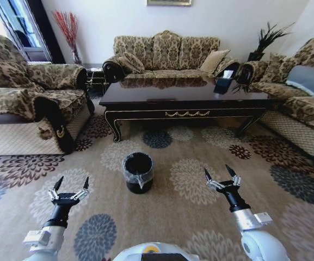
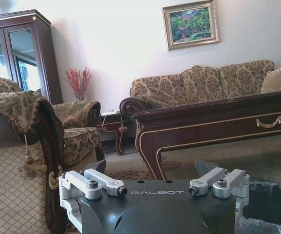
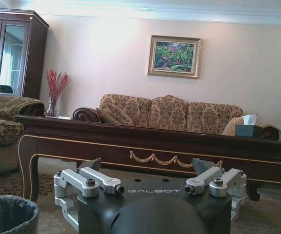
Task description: Move to the front of the table and pick up the trash from the floor, then place it into the trash bin.
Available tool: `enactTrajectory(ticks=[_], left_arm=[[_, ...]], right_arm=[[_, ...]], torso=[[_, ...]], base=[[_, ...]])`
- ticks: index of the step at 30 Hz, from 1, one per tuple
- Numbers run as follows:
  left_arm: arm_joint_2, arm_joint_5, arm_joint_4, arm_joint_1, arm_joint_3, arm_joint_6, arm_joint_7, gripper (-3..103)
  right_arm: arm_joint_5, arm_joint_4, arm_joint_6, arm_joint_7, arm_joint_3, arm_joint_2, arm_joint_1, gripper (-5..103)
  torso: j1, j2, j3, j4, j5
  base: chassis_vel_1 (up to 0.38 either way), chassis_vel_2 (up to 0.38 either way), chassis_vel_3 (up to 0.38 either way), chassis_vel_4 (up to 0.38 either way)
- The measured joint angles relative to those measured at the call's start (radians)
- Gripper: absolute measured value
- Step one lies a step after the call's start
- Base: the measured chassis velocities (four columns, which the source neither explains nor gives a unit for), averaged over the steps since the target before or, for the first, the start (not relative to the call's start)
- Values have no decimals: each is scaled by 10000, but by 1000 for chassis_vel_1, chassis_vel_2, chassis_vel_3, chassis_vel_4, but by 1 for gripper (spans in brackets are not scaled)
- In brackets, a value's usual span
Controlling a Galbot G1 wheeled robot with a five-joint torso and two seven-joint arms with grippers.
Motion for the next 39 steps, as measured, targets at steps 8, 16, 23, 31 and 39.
enactTrajectory(ticks=[8,16,23,31,39], left_arm=[[0,0,0,-1,0,2,0,100],[0,0,0,-1,0,2,0,100],[0,0,1,0,0,2,0,100],[0,0,0,-1,0,2,0,100],[0,-1,0,-1,0,3,0,100]], right_arm=[[0,0,0,0,-1,0,0,100],[0,0,0,1,-1,0,-1,100],[0,0,0,1,-1,0,0,100],[0,0,0,2,-1,0,0,100],[0,0,0,2,-1,0,0,100]], torso=[[0,0,0,0,0],[0,0,0,-1,0],[0,0,0,0,-1],[-1,0,0,-1,1],[0,0,0,-1,1]], base=[[147,-158,-151,154],[173,-178,-181,188],[174,-172,-169,183],[177,-168,-181,170],[154,-159,-168,175]])
